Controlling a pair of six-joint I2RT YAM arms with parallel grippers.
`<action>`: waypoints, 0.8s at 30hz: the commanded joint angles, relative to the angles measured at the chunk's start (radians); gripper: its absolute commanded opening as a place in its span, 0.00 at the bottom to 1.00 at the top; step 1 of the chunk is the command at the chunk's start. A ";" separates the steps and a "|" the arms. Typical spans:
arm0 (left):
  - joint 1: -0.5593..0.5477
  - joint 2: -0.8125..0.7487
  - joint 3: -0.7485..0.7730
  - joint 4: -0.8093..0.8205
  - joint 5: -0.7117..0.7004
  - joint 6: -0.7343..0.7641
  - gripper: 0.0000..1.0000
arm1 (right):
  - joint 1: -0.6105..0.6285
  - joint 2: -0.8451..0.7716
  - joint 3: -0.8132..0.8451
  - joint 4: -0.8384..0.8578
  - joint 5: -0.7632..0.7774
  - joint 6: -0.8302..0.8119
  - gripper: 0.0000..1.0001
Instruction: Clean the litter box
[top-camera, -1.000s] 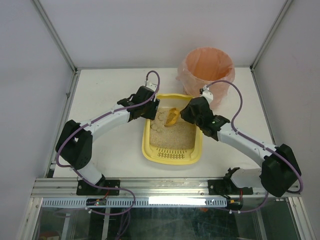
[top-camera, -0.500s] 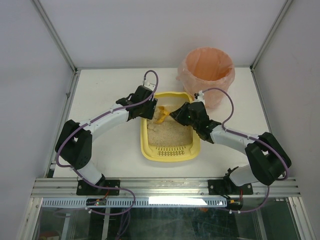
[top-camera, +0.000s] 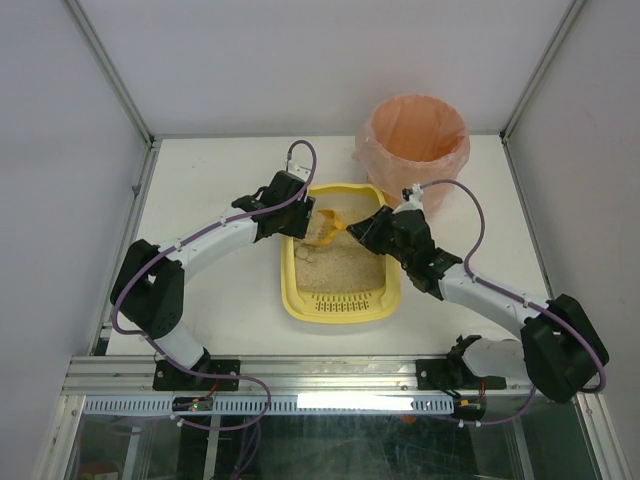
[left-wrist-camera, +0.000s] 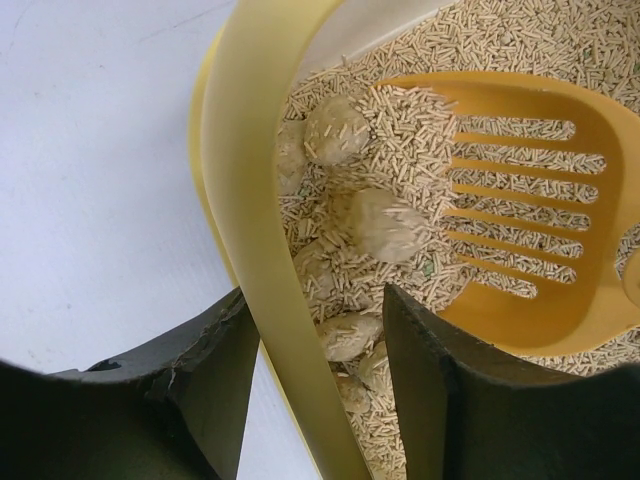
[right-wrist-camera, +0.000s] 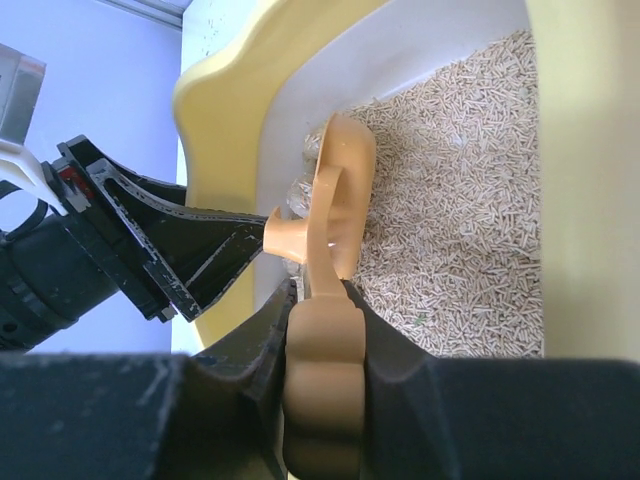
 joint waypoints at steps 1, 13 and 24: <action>0.001 -0.028 0.018 0.036 -0.004 0.008 0.52 | -0.011 -0.056 -0.022 0.072 0.012 0.017 0.00; 0.000 -0.028 0.018 0.036 -0.007 0.007 0.52 | -0.041 -0.205 -0.080 -0.013 0.021 0.018 0.00; 0.000 -0.025 0.018 0.035 -0.009 0.007 0.52 | -0.039 -0.231 0.073 -0.298 0.146 -0.125 0.00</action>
